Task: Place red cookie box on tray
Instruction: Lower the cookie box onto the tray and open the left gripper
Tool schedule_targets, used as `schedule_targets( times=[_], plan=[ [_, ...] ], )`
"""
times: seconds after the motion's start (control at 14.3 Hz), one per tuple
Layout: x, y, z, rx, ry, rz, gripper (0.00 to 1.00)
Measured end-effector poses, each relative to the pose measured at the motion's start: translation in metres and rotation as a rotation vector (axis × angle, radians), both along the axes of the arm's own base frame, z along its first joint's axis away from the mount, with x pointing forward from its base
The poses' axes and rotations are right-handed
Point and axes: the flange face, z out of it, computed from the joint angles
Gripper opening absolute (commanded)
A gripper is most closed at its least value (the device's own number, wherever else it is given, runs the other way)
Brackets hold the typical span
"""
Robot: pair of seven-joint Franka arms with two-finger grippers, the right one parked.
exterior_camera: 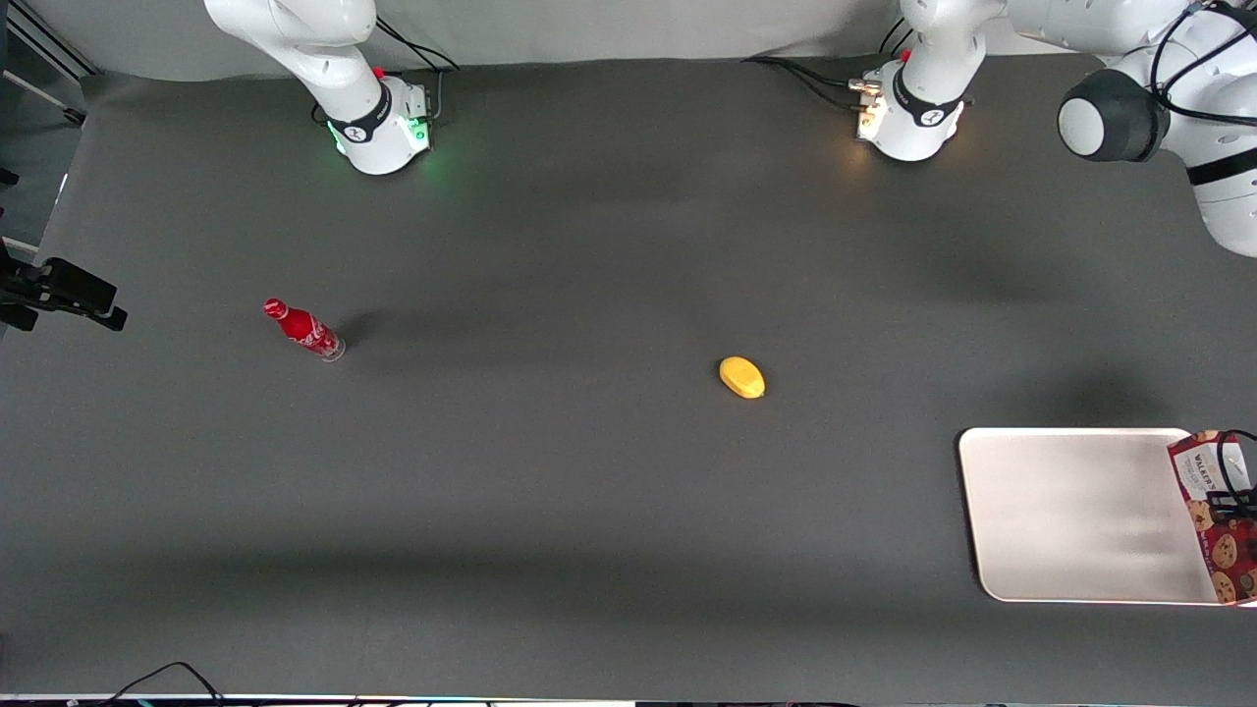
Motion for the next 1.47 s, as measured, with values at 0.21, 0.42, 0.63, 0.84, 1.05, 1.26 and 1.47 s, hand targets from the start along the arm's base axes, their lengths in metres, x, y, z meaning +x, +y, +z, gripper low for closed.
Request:
schedule_targets(
  times=[0.21, 0.42, 0.63, 0.84, 1.05, 1.26, 1.47],
  plan=[
    [0.0, 0.002, -0.016, 0.005, -0.003, -0.001, 1.0],
    [-0.001, 0.003, -0.018, 0.006, -0.003, 0.0, 1.0],
    [-0.003, 0.004, -0.013, -0.007, 0.029, 0.005, 1.0],
    [-0.011, 0.01, 0.026, -0.028, 0.095, 0.024, 1.0],
    [-0.025, 0.008, 0.091, -0.064, 0.147, 0.04, 1.0],
    [-0.052, -0.008, 0.199, -0.107, 0.174, 0.061, 1.0],
    [-0.094, -0.038, 0.302, -0.155, 0.202, 0.133, 1.0]
  ],
)
